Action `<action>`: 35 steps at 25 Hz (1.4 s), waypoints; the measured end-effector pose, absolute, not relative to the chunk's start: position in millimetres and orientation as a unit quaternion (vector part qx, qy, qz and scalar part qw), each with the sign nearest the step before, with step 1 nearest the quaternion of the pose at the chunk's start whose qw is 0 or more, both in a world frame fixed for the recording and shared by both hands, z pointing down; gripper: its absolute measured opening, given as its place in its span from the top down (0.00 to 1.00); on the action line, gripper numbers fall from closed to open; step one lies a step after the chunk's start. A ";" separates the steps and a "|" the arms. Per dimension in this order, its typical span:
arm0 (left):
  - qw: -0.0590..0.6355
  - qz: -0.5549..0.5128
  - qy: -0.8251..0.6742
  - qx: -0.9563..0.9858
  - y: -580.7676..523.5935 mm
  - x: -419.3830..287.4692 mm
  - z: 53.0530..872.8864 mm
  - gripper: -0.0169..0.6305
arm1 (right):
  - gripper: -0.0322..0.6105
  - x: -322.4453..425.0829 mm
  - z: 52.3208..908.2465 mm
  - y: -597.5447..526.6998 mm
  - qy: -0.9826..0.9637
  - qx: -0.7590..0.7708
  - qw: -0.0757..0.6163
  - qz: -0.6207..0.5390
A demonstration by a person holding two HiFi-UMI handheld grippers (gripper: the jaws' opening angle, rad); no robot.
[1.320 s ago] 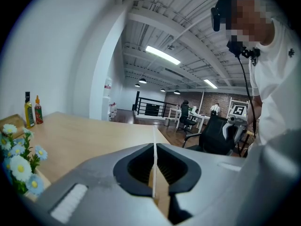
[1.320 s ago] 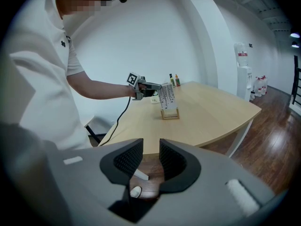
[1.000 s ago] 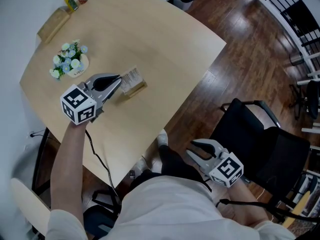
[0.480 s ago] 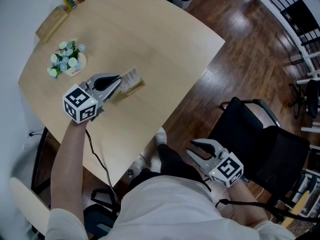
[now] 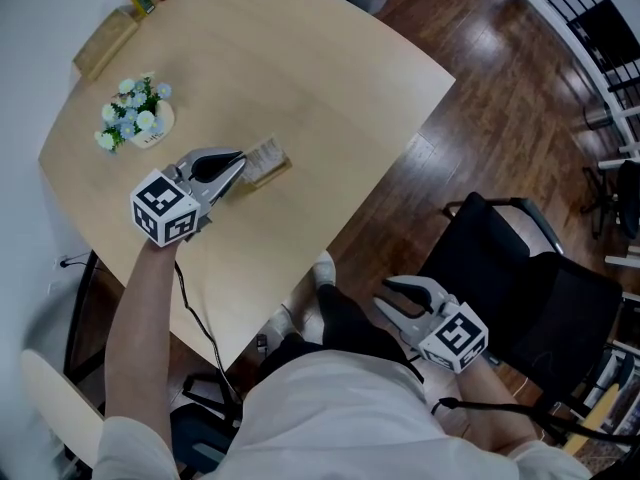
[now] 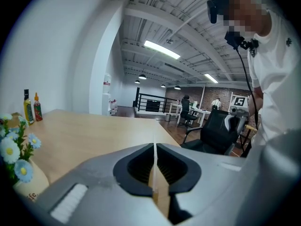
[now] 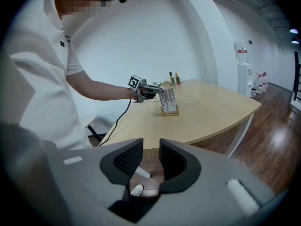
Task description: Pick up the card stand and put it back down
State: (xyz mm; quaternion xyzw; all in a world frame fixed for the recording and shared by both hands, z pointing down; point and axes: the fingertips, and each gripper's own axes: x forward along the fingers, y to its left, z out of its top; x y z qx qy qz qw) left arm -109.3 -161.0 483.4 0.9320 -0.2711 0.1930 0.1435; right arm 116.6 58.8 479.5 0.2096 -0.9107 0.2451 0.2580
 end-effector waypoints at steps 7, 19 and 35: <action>0.149 0.210 -0.270 0.928 -159.7 -109.8 499.9 0.95 | 0.77 118.7 481.0 58.3 -0.911 0.206 0.258 0.246; 0.142 0.208 -0.308 0.917 -161.4 -121.3 491.6 0.89 | 0.77 120.6 479.4 53.5 -0.917 0.190 0.257 0.241; 0.186 0.108 -0.526 0.823 20.1 -192.7 405.6 0.97 | 0.77 80.5 457.4 18.1 -0.958 0.115 0.215 0.149</action>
